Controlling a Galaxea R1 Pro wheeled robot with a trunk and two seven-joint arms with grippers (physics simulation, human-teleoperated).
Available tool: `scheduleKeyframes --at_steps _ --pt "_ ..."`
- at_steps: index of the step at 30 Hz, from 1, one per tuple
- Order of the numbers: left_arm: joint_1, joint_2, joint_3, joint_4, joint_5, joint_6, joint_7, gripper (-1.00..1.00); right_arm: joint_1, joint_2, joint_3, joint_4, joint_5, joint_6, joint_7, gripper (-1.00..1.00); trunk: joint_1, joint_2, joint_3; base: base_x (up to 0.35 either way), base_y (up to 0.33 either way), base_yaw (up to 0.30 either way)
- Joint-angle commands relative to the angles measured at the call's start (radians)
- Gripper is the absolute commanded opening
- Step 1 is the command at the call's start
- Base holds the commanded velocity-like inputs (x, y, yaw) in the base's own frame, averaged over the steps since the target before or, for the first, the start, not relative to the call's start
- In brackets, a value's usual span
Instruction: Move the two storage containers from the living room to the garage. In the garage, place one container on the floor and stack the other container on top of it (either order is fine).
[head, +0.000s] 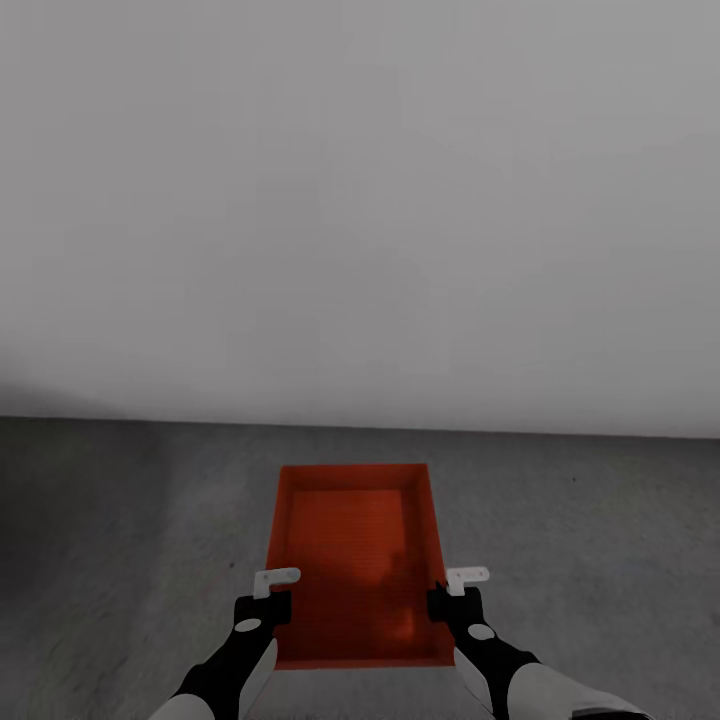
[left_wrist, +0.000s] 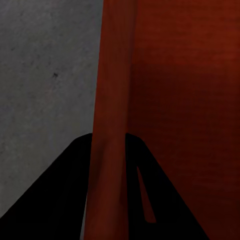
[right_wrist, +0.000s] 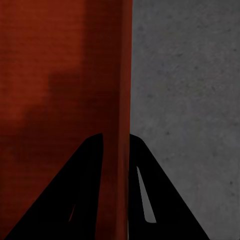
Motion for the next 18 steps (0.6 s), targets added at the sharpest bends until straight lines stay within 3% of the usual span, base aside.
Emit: scheduleKeyframes --at_steps 1,18 --pt "-0.001 0.008 0.038 -0.045 -0.017 0.002 0.01 -1.0 0.0 0.0 -0.023 0.003 -0.002 -0.003 -0.007 -1.0 0.0 -0.001 -0.003 0.0 0.0 0.0" --pt "-0.001 0.008 0.037 -0.045 -0.017 0.002 0.01 -1.0 0.0 0.0 -0.023 0.002 -0.002 -0.004 -0.008 -1.0 0.0 -0.001 -0.013 0.0 0.0 0.0"
